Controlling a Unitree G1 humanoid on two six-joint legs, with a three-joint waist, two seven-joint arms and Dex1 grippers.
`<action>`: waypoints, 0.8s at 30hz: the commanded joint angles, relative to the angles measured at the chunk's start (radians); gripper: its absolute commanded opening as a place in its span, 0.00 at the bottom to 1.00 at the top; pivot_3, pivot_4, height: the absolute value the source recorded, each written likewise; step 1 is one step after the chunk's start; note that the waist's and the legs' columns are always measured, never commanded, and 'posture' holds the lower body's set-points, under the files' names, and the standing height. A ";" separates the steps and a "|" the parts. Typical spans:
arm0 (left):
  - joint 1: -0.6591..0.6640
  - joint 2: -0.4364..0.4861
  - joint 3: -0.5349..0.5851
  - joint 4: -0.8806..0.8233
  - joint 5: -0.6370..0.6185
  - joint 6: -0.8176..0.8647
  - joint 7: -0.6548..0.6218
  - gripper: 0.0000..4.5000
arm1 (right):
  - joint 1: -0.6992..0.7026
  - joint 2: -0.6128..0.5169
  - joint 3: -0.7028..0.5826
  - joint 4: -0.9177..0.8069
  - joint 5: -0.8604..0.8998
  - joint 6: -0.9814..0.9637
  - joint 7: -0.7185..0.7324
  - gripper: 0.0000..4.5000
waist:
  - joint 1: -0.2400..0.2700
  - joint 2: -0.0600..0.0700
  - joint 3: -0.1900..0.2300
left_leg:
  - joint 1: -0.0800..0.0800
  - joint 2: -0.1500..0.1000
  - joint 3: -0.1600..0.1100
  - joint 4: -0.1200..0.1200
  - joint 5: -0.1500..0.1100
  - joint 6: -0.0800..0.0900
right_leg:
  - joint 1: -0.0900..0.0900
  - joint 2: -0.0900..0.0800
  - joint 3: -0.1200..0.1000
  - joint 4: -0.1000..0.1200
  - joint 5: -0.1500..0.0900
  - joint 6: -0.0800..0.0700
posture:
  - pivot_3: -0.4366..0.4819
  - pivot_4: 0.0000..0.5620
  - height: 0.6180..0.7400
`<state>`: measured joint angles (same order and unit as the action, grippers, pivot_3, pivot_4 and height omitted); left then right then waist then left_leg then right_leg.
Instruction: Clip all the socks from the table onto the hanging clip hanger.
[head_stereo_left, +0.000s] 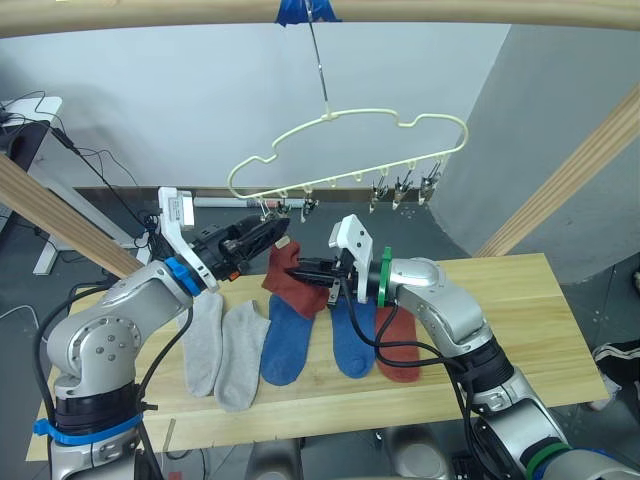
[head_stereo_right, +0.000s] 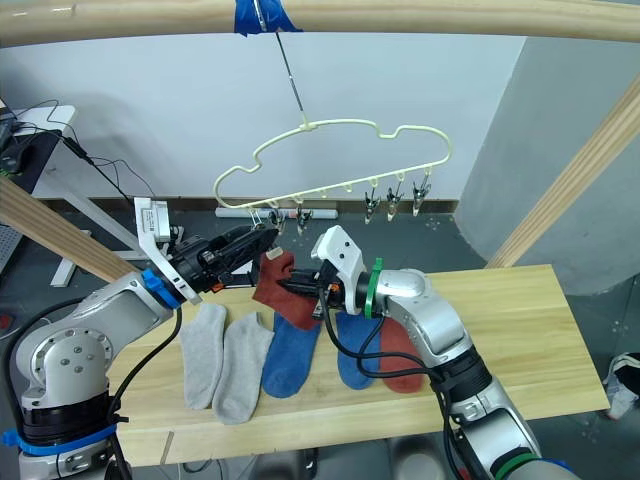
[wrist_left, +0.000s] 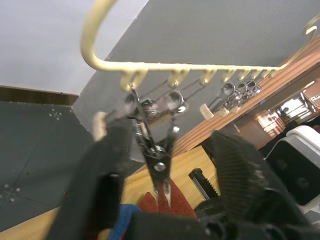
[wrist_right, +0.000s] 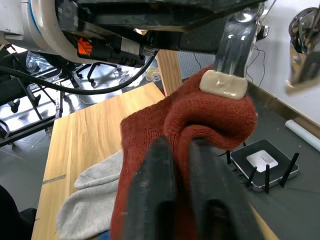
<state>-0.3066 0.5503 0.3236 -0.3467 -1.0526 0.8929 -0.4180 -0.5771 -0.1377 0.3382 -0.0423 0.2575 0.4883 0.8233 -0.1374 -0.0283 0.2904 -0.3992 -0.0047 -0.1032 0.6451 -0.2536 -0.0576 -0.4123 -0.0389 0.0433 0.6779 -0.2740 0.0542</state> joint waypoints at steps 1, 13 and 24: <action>0.018 0.026 0.042 -0.031 -0.004 -0.022 -0.012 0.91 | -0.017 0.000 0.011 -0.016 -0.009 -0.028 0.001 0.40 | 0.000 0.000 0.000 | 0.000 0.000 0.000 0.000 0.000 0.000 | 0.000 0.000 0.000 0.000 0.000 0.000 | 0.28 0.50 1.00; 0.165 0.073 -0.035 -0.117 0.352 -0.307 -0.061 1.00 | 0.070 -0.214 0.006 -0.173 -0.039 -0.031 0.067 0.71 | 0.005 0.000 0.000 | -0.001 0.000 0.000 0.000 0.000 0.000 | -0.001 -0.001 0.000 -0.001 0.000 0.000 | 0.29 0.49 1.00; 0.256 -0.076 -0.185 -0.182 0.679 -0.648 -0.004 1.00 | 0.187 -0.460 -0.211 -0.423 0.098 0.005 0.135 0.71 | 0.025 0.000 0.000 | -0.001 0.000 0.002 0.000 0.000 0.000 | 0.000 -0.001 0.001 -0.002 0.000 0.000 | 0.25 0.50 1.00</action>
<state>-0.0516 0.4852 0.1569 -0.4866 -0.4199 0.3091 -0.4395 -0.3968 -0.5743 0.1913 -0.3927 0.3043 0.4770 0.9404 -0.1128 -0.0283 0.2904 -0.4005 -0.0050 -0.1016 0.6450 -0.2538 -0.0575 -0.4124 -0.0397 0.0441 0.6756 -0.2740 0.0542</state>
